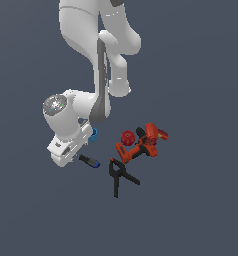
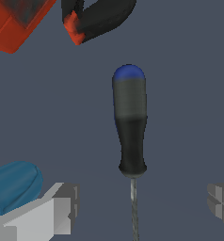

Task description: Pick up a designated object from a clutter of objects.

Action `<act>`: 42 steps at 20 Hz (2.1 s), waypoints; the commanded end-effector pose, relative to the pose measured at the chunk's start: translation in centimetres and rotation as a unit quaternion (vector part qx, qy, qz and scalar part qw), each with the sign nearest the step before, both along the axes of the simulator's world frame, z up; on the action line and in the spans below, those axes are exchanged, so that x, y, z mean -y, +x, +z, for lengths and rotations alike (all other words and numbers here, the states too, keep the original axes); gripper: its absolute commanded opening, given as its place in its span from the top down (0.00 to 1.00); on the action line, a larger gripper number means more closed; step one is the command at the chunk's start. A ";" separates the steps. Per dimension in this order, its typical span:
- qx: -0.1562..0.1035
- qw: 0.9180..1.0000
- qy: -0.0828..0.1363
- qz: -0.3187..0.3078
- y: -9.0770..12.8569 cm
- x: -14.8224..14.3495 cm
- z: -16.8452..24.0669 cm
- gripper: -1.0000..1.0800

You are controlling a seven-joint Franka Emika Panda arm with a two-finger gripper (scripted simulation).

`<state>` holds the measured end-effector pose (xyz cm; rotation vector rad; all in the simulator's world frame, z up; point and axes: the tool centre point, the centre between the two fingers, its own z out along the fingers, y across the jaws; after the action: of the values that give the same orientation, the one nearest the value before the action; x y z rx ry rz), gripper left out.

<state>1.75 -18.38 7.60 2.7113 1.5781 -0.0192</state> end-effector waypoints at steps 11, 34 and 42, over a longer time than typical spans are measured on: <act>0.003 1.000 0.005 0.025 -0.2 0.6 -1.2 0.04; 0.004 1.000 0.005 0.028 -0.2 0.6 -6.1 1.00; 0.012 1.000 0.000 0.027 0.5 1.1 -4.7 1.00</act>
<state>2.14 -19.35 2.56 2.6590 1.6454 0.0131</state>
